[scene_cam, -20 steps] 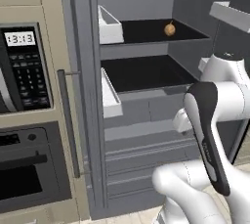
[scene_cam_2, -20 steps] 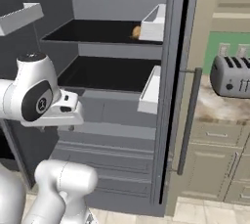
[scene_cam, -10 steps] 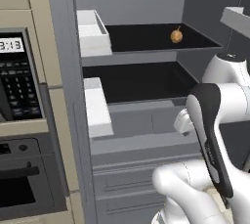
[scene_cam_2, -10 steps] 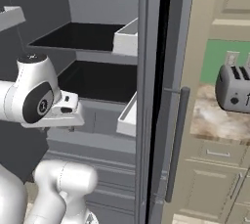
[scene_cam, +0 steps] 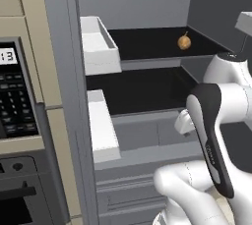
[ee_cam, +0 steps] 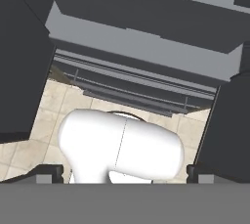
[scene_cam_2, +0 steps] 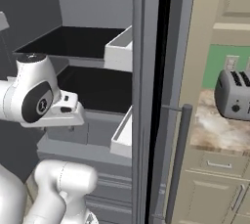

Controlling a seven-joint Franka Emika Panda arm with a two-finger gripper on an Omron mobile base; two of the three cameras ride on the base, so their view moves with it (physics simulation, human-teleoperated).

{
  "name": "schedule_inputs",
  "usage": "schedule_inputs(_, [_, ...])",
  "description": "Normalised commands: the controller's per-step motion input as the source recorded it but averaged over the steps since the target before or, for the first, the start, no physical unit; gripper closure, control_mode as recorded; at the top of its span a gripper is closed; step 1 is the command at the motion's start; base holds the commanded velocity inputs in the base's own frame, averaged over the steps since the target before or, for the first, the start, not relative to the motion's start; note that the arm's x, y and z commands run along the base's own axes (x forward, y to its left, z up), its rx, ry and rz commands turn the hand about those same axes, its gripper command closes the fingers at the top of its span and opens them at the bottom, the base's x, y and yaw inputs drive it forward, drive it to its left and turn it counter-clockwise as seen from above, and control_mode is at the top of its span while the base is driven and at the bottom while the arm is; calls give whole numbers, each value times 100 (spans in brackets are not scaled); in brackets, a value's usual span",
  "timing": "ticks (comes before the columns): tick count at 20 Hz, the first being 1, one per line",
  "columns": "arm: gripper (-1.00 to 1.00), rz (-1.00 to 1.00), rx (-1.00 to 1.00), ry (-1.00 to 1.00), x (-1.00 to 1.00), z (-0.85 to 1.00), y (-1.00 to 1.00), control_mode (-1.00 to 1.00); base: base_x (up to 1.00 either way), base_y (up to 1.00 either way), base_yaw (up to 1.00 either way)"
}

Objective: Grab the garlic and onion from the fridge, place them in the blender, close the lid, and turn on the blender to create a marinade.

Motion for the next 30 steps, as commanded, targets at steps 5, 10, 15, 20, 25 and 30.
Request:
schedule_inputs(5, [-100,0,0,0,0,0,0,100,43,21,-15])
schedule_inputs(10, [-100,0,0,0,0,0,0,100,36,26,-11])
schedule_inputs(15, [-100,0,0,-9,-2,0,0,-100,15,8,-3])
schedule_inputs(20, [-100,-15,0,-33,20,87,-3,-100,0,0,0])
schedule_inputs(25, [-100,-34,0,-24,14,85,-8,-100,0,0,0])
schedule_inputs(30, [-100,-20,3,-17,21,65,-51,-100,0,0,0])
